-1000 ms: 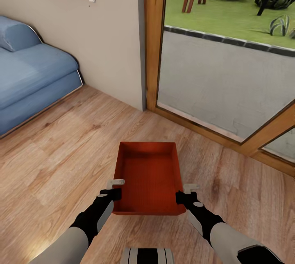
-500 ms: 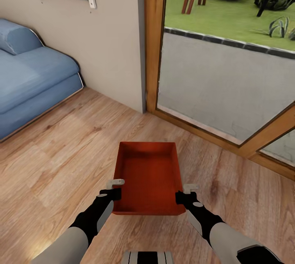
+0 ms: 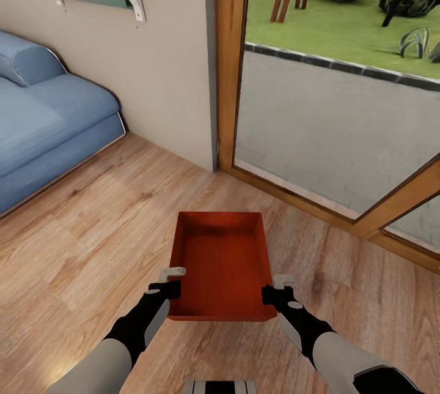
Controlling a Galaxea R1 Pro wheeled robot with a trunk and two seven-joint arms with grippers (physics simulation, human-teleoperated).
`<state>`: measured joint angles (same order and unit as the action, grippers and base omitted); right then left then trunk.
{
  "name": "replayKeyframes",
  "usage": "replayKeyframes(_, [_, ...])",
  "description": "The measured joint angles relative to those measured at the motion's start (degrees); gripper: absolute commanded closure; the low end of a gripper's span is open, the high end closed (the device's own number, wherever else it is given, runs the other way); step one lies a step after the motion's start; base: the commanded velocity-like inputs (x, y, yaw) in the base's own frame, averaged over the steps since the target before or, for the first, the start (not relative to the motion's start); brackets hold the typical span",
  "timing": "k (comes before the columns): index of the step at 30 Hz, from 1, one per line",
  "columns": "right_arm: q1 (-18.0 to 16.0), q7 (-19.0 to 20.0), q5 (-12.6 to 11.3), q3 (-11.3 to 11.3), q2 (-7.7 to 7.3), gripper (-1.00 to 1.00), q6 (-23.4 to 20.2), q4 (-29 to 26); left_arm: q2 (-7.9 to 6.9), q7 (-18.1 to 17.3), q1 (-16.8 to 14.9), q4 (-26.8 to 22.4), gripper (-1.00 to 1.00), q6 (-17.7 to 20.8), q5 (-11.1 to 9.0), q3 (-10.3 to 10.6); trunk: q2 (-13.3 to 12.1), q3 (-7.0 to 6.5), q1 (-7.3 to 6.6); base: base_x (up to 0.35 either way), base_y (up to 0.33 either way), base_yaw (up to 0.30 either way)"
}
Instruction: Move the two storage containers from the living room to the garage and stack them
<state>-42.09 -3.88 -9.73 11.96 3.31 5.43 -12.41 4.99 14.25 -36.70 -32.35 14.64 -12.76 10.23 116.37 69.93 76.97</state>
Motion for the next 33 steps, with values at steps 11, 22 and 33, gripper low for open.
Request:
replayKeyframes(11, [0.0,0.2,0.0,0.0,-0.1,1.0,0.0,0.0,0.01,0.1,0.0,0.0,1.0,0.0,-0.2,0.2,-4.4,-1.98,-2.42,0.0,0.0,0.0])
replayKeyframes(22, [0.0,0.2,0.0,0.0,-0.09,1.0,0.1,0.0,-0.05,-0.1,0.0,0.0,1.0,0.0,-0.1,0.2,-8.8,-3.95,-4.83,0.0,0.0,0.0])
replayKeyframes(33, [0.0,0.1,-0.3,0.1,-0.01,1.0,0.6,0.2,-0.04,-0.4,0.0,-0.1,1.0,0.0,0.5,-0.2,-13.2,-5.92,-7.25,0.0,0.0,0.0])
